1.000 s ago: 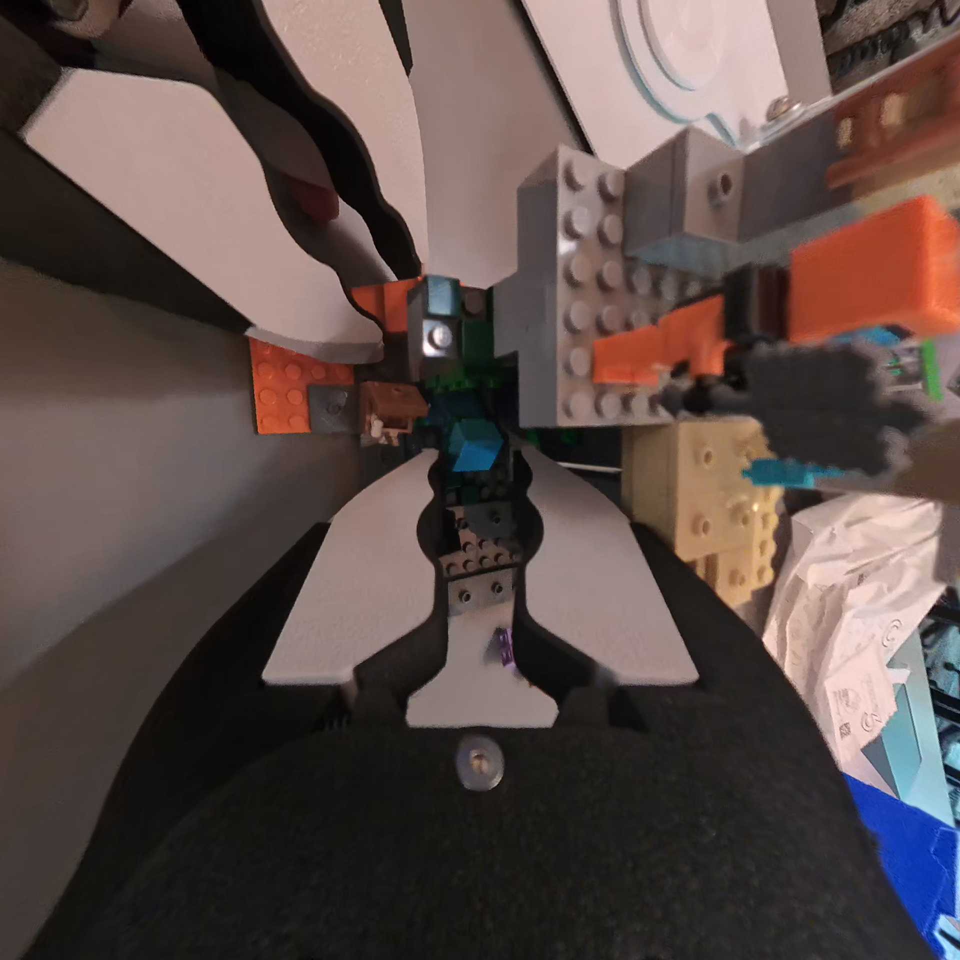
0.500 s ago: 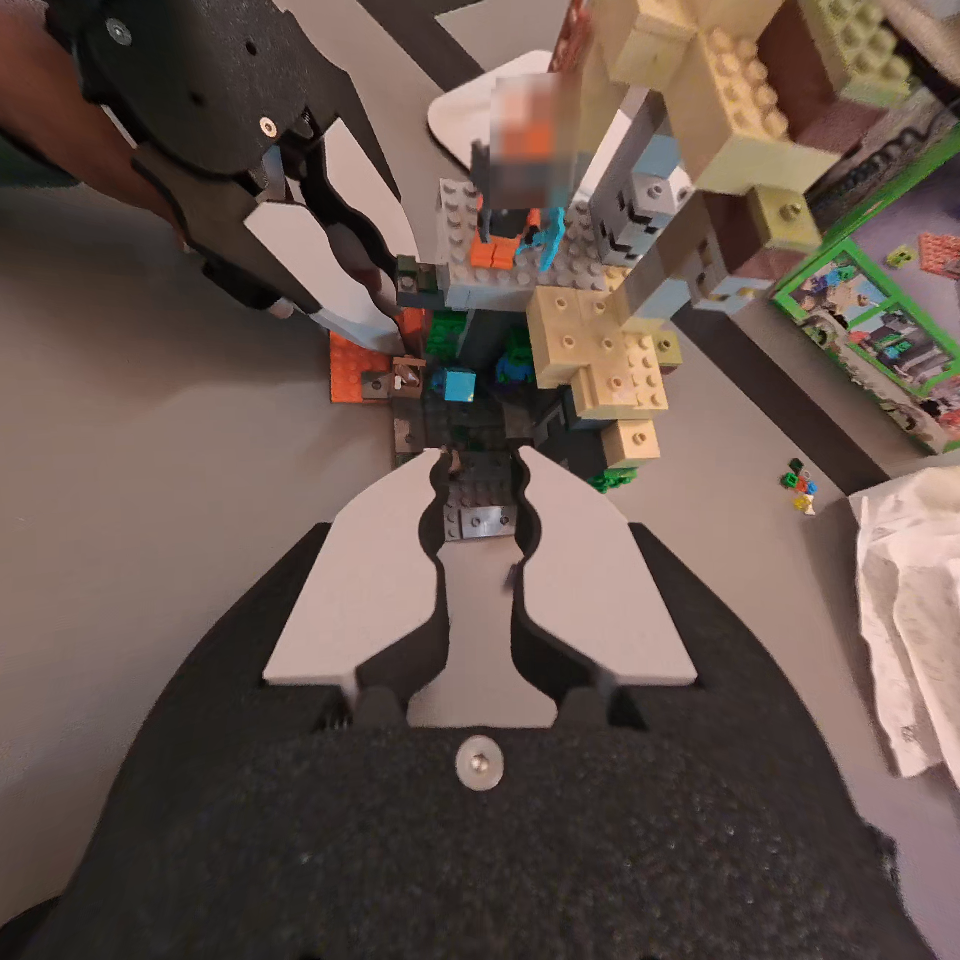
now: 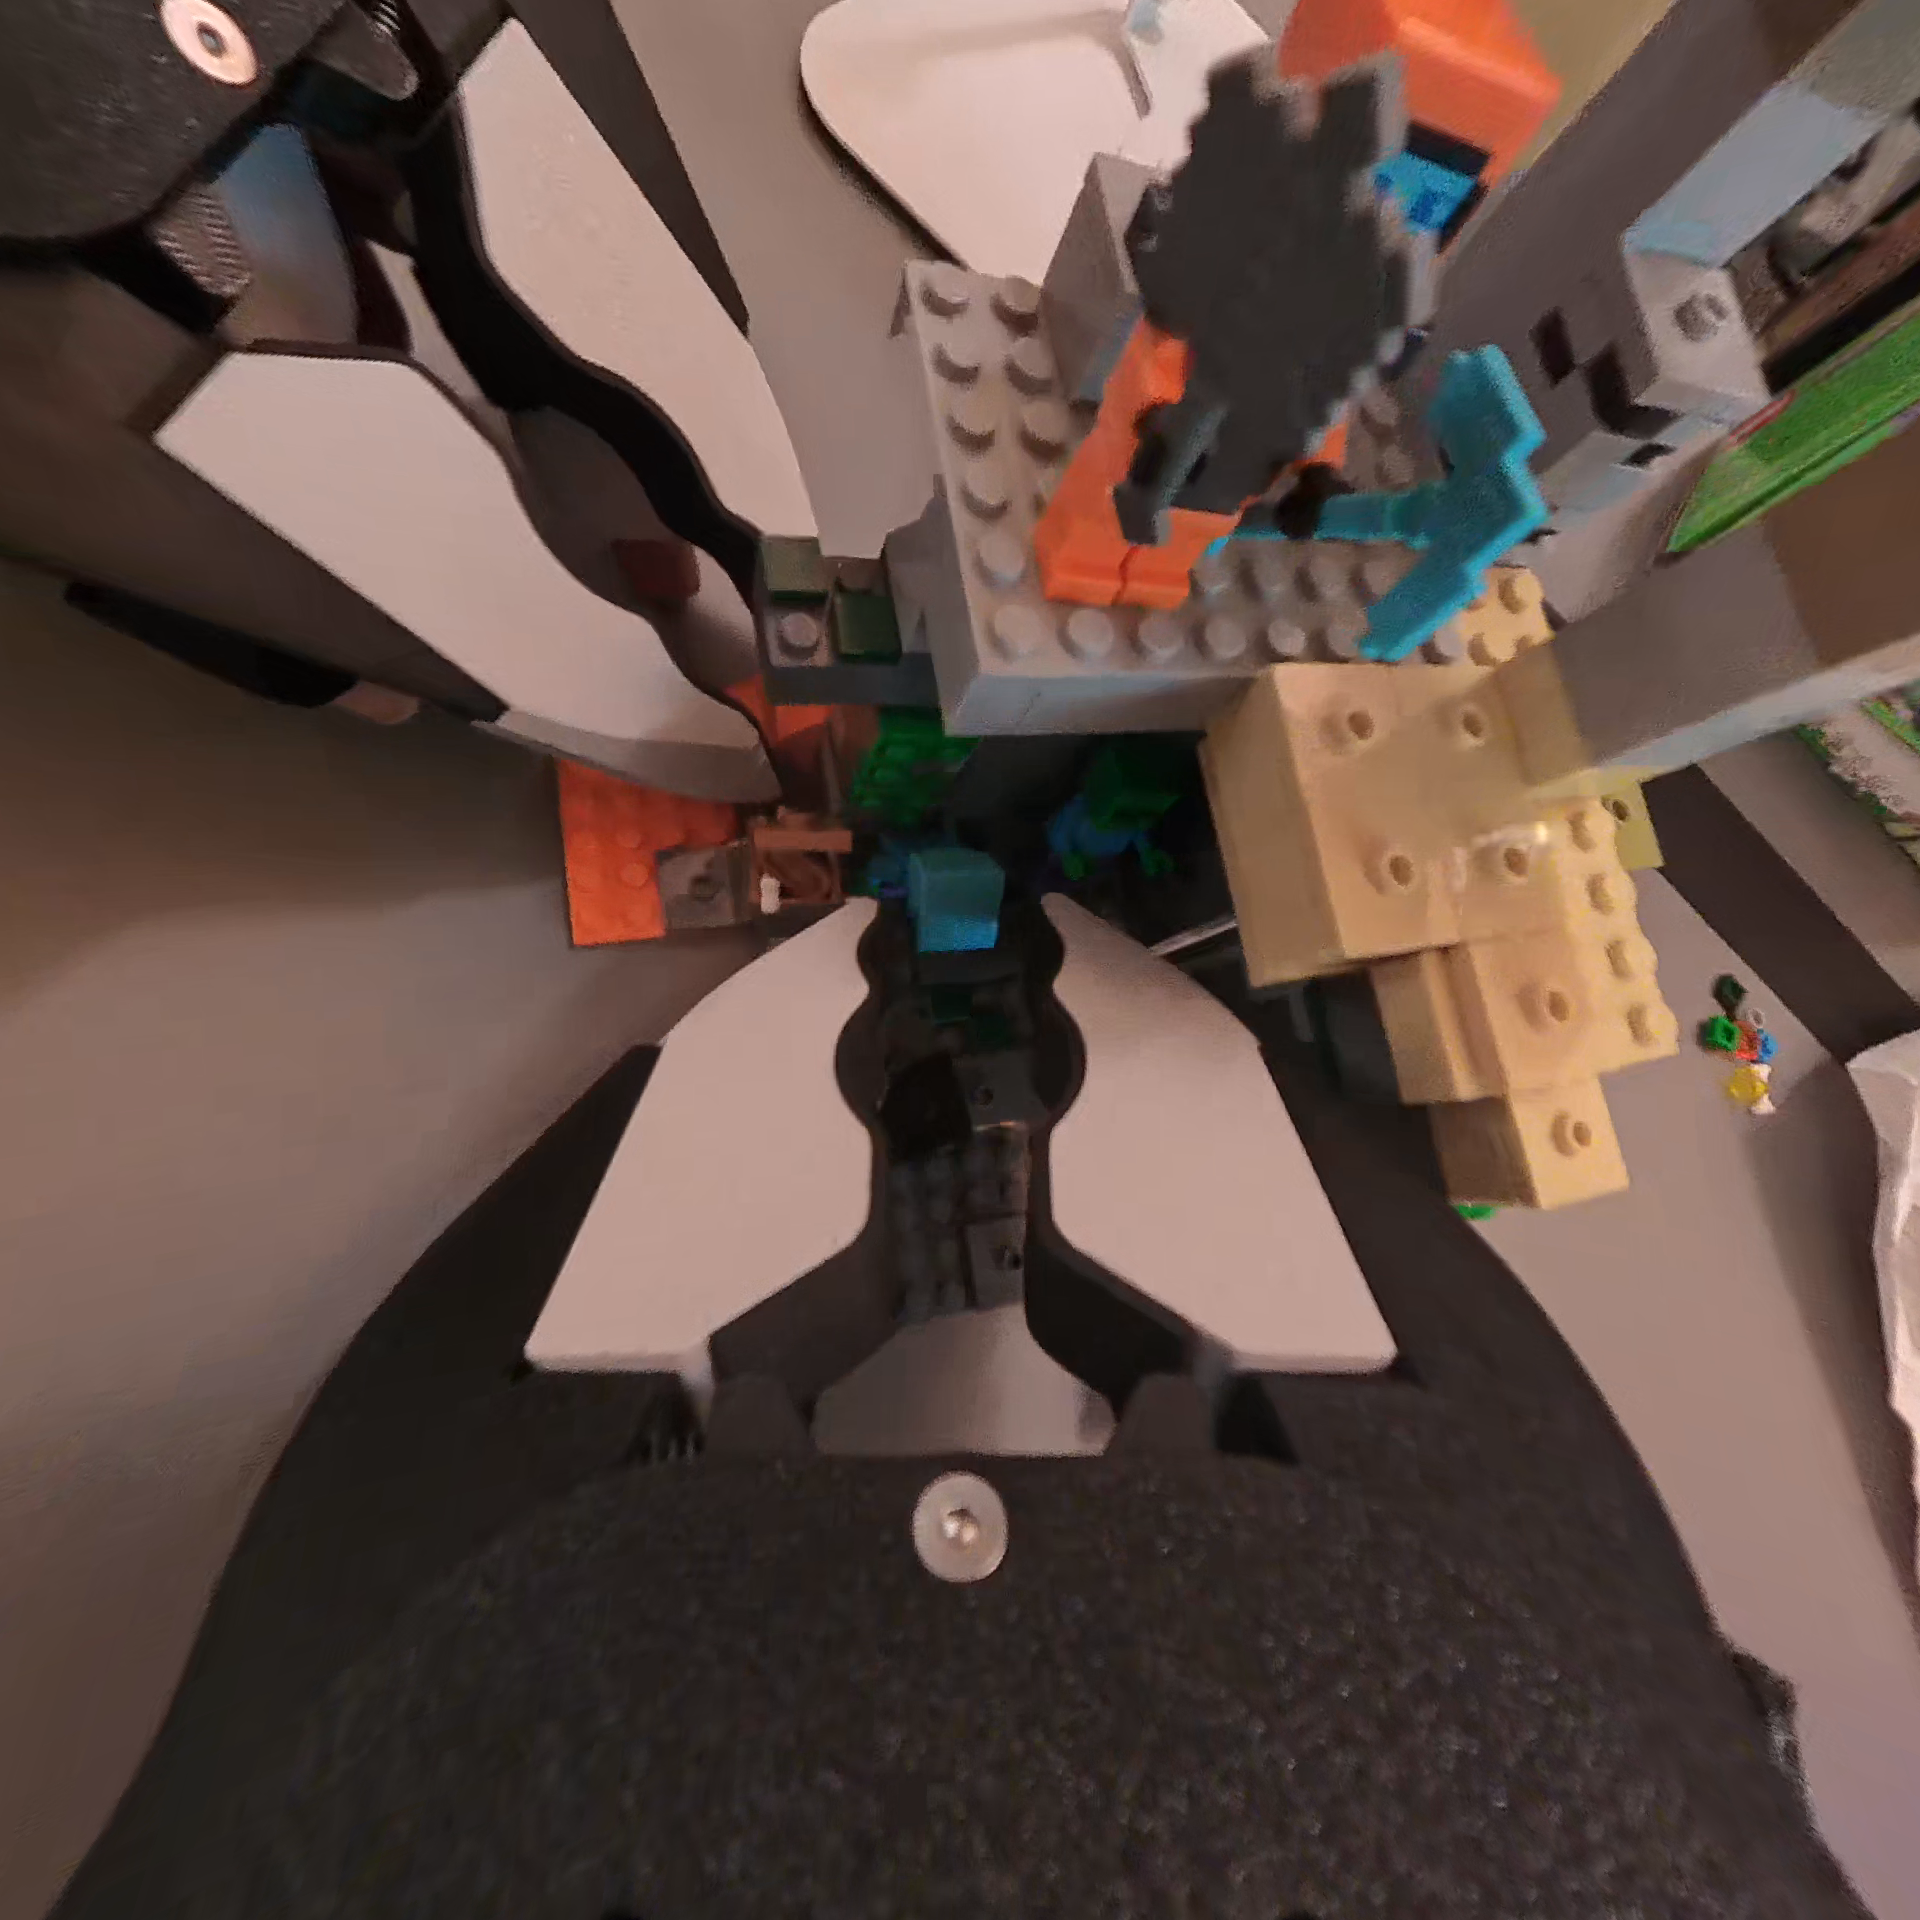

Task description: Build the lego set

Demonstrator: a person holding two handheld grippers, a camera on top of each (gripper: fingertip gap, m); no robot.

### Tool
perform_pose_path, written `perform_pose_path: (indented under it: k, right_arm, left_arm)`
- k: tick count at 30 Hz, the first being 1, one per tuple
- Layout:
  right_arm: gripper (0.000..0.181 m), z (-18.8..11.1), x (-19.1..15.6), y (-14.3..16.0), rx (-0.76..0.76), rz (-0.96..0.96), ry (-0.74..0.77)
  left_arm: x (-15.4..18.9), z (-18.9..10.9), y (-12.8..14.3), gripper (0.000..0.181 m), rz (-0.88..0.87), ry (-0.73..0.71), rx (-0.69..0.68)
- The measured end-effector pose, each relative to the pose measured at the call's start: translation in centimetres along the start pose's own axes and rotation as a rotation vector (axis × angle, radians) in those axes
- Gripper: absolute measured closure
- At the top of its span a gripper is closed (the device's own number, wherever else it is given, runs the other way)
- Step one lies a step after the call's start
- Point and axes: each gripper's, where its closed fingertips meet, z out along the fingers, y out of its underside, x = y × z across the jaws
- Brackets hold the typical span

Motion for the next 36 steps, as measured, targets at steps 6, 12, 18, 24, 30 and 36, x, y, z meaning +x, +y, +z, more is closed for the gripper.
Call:
perform_pose_path:
  k: [6, 12, 18, 24, 30, 36]
  right_arm:
    - [0.164, 0.5, -0.1, 0.3, -0.037, 0.03, -0.037]
    - [0.164, 0.0, -0.3, 0.7, -0.029, 0.087, -0.085]
    - [0.163, 0.0, -0.3, 0.7, -0.056, 0.086, -0.083]
    - [0.158, -0.9, 0.2, 0.9, -0.059, 0.003, -0.02]
    - [0.17, -0.5, 0.1, 2.1, -0.121, -0.128, 0.042]
    - [0.181, -0.2, 0.2, 1.1, -0.079, -0.098, 0.055]
  left_arm:
    - [0.0, 0.0, 0.0, 0.158, 0.005, 0.007, 0.001]
    - [0.5, -0.1, 0.0, 0.158, 0.026, 0.028, 0.003]
    - [0.4, -0.1, 0.0, 0.158, 0.029, 0.024, 0.004]
    - [0.4, -0.1, 0.0, 0.158, 0.029, 0.023, 0.004]
    - [0.4, 0.0, 0.0, 0.158, 0.028, 0.024, 0.004]
    - [0.4, 0.0, 0.0, 0.158, 0.033, 0.021, 0.004]
